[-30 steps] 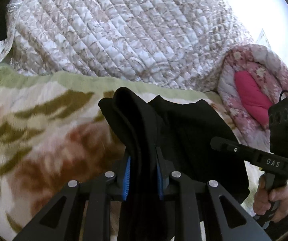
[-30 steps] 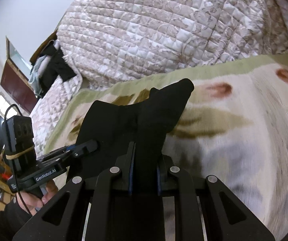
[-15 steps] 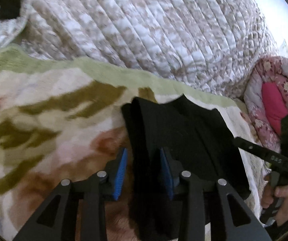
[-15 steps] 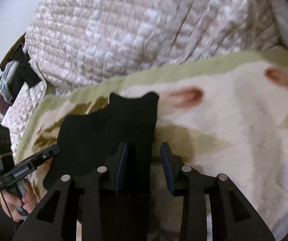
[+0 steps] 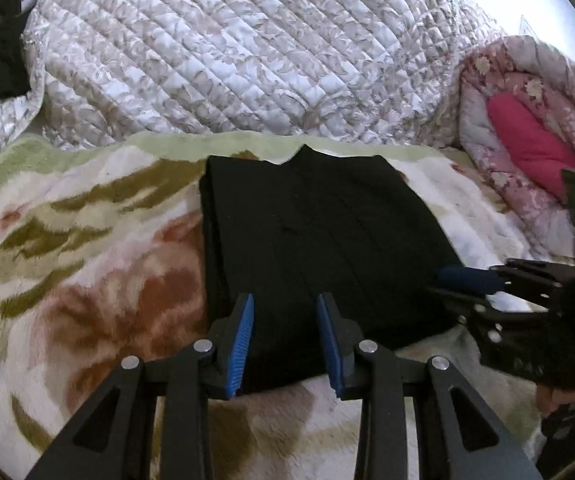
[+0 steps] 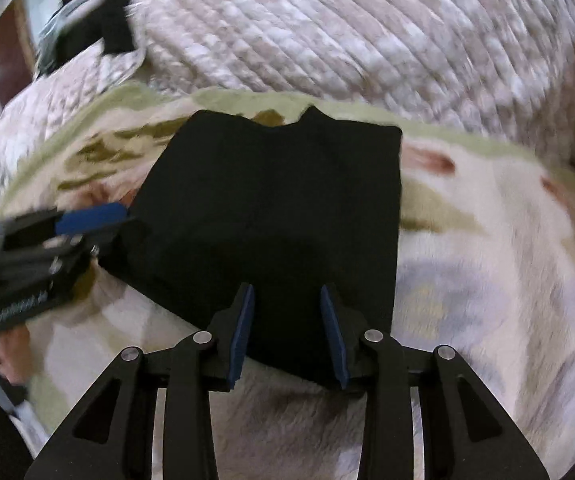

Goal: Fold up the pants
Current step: 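Open both tools and pull them back from the folded pants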

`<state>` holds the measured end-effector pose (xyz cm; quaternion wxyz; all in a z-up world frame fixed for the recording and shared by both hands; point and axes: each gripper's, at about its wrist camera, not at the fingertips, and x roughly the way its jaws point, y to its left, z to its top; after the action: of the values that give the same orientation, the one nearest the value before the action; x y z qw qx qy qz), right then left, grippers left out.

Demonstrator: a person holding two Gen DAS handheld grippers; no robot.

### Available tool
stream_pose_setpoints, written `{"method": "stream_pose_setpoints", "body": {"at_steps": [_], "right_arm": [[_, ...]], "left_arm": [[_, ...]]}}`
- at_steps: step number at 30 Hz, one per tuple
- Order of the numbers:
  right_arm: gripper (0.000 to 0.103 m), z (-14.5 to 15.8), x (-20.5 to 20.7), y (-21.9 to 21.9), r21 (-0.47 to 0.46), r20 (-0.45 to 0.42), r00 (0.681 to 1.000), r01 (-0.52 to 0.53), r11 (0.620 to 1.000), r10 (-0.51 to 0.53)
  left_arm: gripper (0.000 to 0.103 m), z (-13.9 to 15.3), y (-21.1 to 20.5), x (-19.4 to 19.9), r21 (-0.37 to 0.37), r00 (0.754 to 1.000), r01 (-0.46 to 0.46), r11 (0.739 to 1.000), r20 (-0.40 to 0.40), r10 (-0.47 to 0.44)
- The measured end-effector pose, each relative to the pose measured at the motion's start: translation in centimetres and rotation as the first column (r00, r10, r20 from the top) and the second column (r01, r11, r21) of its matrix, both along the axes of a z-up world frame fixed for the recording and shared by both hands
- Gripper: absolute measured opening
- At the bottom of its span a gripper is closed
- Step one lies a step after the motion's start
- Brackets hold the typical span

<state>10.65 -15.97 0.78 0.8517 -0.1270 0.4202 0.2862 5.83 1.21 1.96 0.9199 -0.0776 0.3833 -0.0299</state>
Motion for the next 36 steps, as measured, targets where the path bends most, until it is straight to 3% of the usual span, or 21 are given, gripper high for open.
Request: {"method": "stream_pose_setpoints", "body": {"at_steps": [7,14,18,36], "right_arm": [[0.036,1.2,-0.9,-1.8,0.06,0.008,0.999,0.046,0.997,-0.047],[0.037,2.2,-3.1,-3.1,0.111,0.015,0.997,0.078,0.991,-0.08],[0.044,2.2,-4.3,-4.0,0.135,0.002,0.994,0.104,0.985,-0.105],[0.044,-0.4,-4.6,-2.9,0.032,-0.049,0.994,0.102,0.994,-0.101]], "left_arm": [[0.035,0.6,0.6,-1.5,-0.033,0.998,-0.061,0.998,-0.006,0.061],[0.035,1.2,-0.9,-4.4,0.021,0.997,-0.07,0.997,-0.01,0.07],[0.035,1.4,-1.2,-5.3,0.018,0.997,-0.071,0.997,-0.015,0.071],[0.035,-1.2,-1.4,-5.0,0.055,0.992,-0.082,0.995,-0.09,0.086]]}}
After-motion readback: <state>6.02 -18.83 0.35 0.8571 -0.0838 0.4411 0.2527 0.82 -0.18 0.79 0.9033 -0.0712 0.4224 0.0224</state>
